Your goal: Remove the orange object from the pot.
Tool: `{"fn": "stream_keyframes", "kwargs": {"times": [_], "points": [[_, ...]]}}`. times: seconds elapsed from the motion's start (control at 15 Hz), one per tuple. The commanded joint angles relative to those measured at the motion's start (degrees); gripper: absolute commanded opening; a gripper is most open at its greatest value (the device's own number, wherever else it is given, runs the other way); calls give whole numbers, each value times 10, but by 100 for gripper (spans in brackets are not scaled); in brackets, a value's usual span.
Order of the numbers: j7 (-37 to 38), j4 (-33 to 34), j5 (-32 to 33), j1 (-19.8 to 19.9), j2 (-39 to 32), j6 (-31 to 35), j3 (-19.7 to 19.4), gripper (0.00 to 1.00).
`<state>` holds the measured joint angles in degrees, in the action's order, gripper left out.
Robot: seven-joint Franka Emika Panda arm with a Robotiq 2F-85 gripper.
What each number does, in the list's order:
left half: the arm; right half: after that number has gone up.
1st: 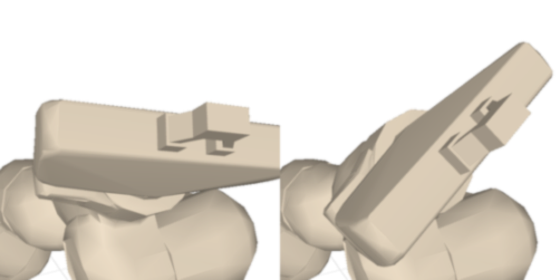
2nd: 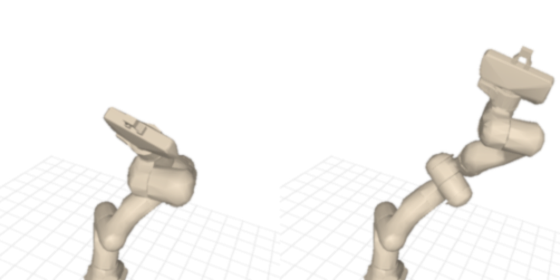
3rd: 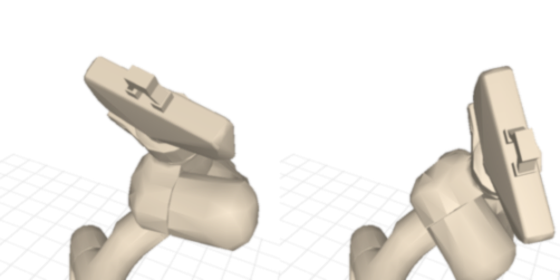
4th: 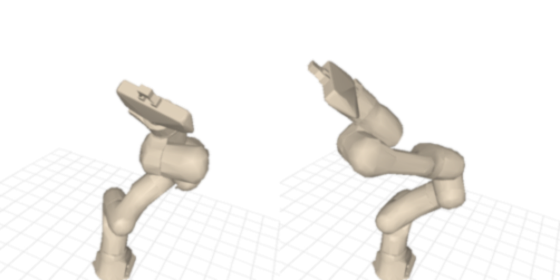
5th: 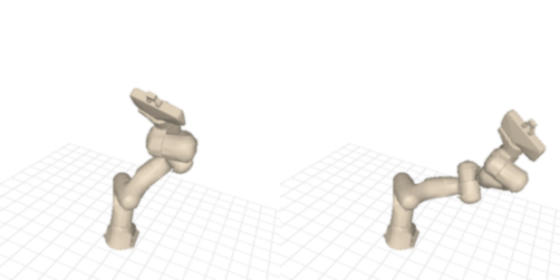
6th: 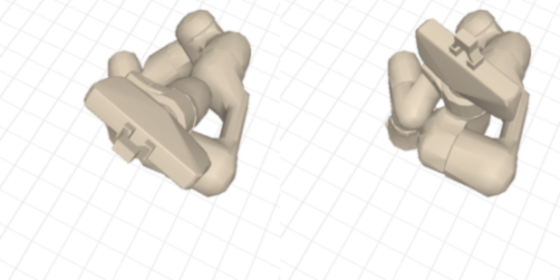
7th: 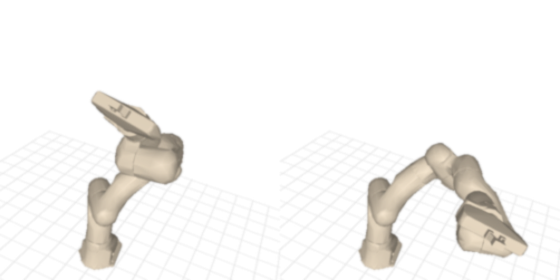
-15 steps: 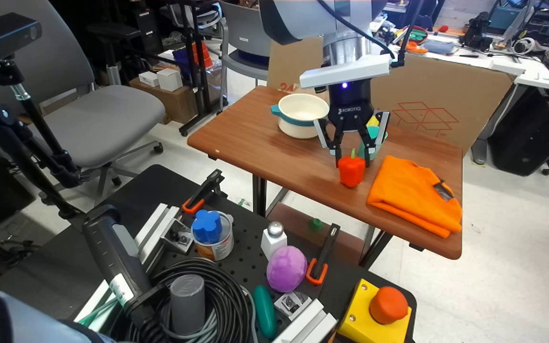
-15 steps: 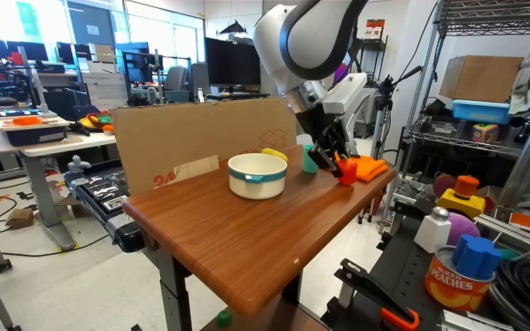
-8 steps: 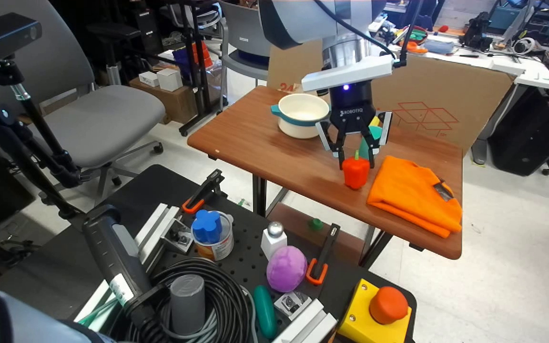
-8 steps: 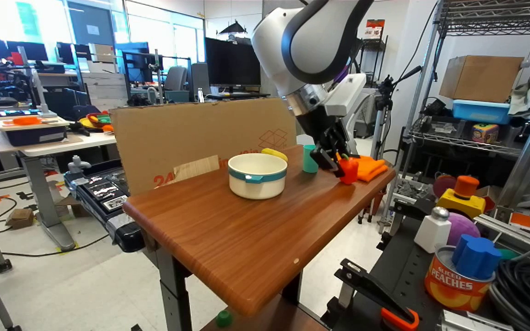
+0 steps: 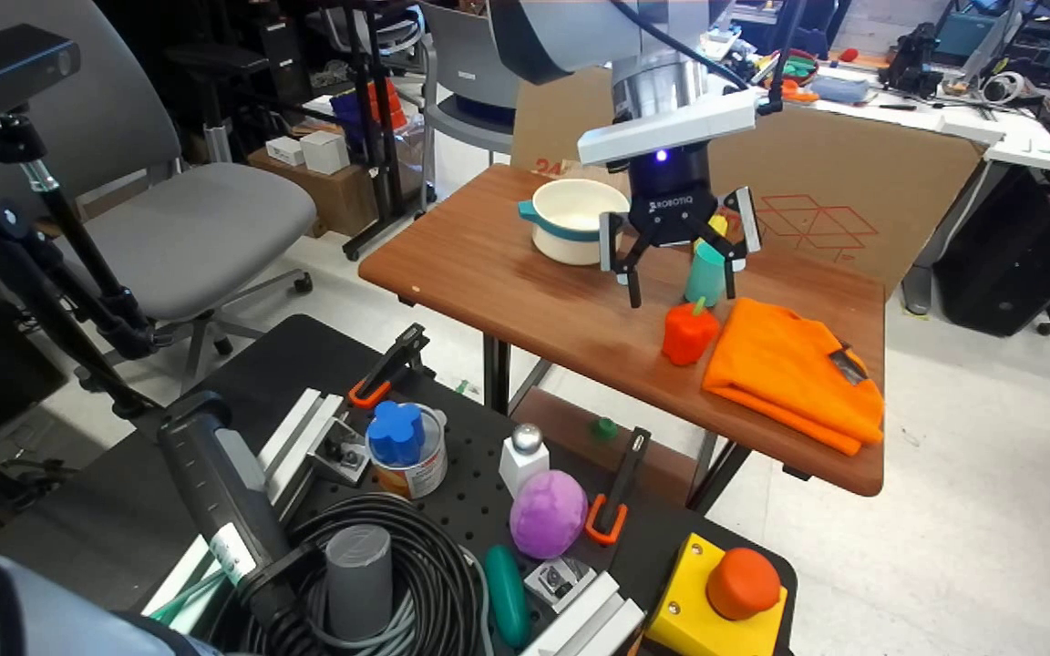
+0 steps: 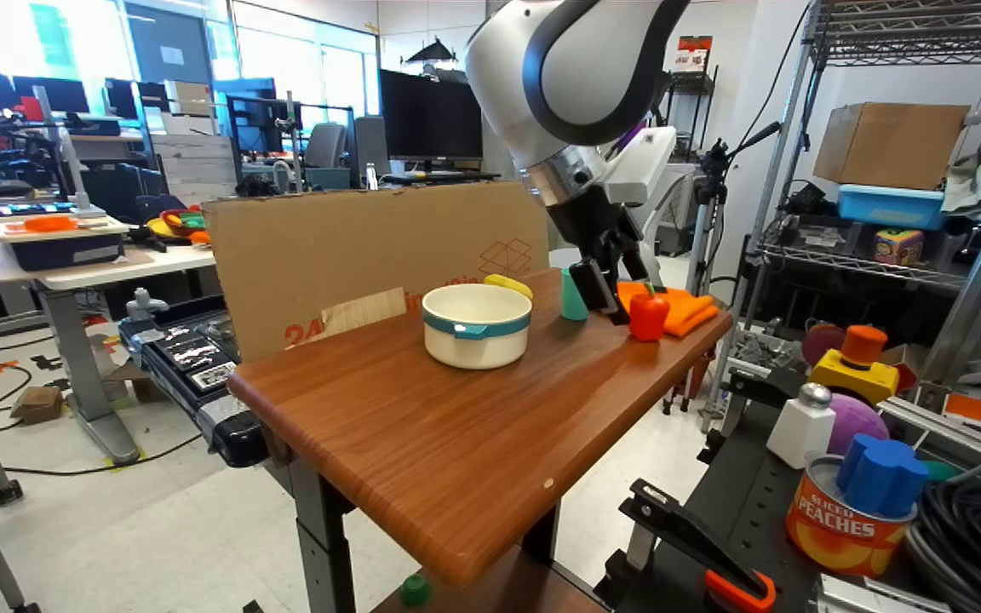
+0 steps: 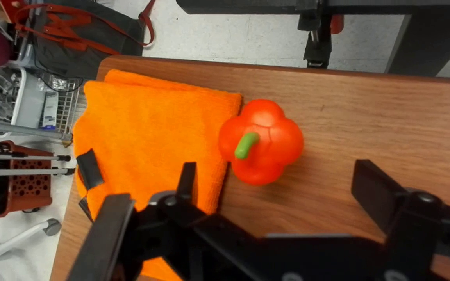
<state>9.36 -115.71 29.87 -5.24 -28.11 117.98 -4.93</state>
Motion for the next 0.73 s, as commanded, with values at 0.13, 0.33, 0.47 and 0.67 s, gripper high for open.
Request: {"fn": "stream_keyframes", "kwargs": {"times": [0.13, 0.33, 0.47, 0.67], "points": [[-49, -107, 5, 0, 142, 47, 32, 100], [-37, -156, -33, 2, 208, 104, 52, 100], [-34, -122, -25, 1, 177, 80, 53, 100], [-27, -149, -31, 2, 210, 93, 60, 100]]}}
